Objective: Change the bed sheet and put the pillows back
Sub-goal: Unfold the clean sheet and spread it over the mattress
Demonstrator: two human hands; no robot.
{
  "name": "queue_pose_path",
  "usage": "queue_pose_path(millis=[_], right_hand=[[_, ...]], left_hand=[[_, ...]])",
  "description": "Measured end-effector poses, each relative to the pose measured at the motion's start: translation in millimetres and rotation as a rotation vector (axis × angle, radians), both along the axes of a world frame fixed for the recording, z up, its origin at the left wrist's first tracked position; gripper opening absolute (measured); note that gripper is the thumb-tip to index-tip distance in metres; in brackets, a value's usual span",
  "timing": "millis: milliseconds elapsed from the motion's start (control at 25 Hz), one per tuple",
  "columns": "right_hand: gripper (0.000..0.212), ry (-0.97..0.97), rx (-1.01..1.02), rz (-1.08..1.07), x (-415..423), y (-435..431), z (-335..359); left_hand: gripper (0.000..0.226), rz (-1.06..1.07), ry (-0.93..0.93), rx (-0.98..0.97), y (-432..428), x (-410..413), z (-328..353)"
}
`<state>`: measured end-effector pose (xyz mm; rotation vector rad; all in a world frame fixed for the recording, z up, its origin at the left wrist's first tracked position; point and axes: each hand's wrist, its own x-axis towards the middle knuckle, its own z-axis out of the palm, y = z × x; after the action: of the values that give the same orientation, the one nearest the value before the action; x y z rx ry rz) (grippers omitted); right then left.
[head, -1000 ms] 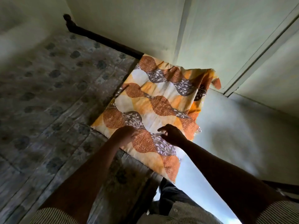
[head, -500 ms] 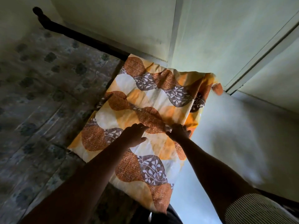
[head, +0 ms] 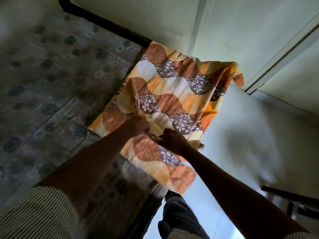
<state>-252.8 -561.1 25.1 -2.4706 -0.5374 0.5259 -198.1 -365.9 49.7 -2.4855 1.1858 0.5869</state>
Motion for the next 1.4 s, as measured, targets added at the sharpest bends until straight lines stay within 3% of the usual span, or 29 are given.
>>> queue_pose_path(millis=[120, 280, 360, 440, 560, 680, 840, 1040, 1120, 1200, 1280, 1400], right_hand=[[0.039, -0.009, -0.001, 0.020, -59, 45, 18], [0.051, -0.083, 0.024, 0.086, -160, 107, 35], [0.042, -0.057, 0.002, 0.112, -226, 141, 23], [0.035, 0.047, -0.017, 0.155, -284, 171, 8], [0.038, 0.126, 0.021, 0.159, -329, 183, -7], [0.029, 0.127, 0.072, 0.007, -322, 167, -4], [0.033, 0.106, 0.010, -0.248, -268, 128, -12], [0.061, 0.310, -0.126, -0.494, -204, 92, -53], [0.070, 0.393, -0.231, -0.446, -196, 87, -65], [0.053, 0.367, -0.298, -0.276, -199, 93, -63], [0.035, 0.325, -0.209, -0.081, -207, 107, -50], [0.043, 0.251, -0.016, 0.010, -226, 123, -24]], left_hand=[[0.005, 0.056, -0.046, -0.087, 63, -73, -11], [0.026, 0.250, -0.140, -0.087, 132, -195, -2], [0.022, 0.264, -0.178, -0.176, 175, -261, -23], [0.002, 0.395, -0.111, -0.254, 218, -323, -59], [0.027, 0.567, 0.060, -0.258, 230, -386, -46], [0.032, 0.615, 0.087, -0.307, 204, -385, -12], [0.042, 0.666, 0.085, -0.351, 163, -332, -4], [0.050, 0.598, 0.097, -0.348, 114, -269, -14], [0.056, 0.576, 0.096, -0.295, 94, -256, -19], [0.061, 0.533, 0.052, -0.274, 84, -252, -32], [0.053, 0.348, -0.001, -0.250, 86, -251, -48], [0.037, 0.159, -0.017, -0.254, 96, -244, -50]])
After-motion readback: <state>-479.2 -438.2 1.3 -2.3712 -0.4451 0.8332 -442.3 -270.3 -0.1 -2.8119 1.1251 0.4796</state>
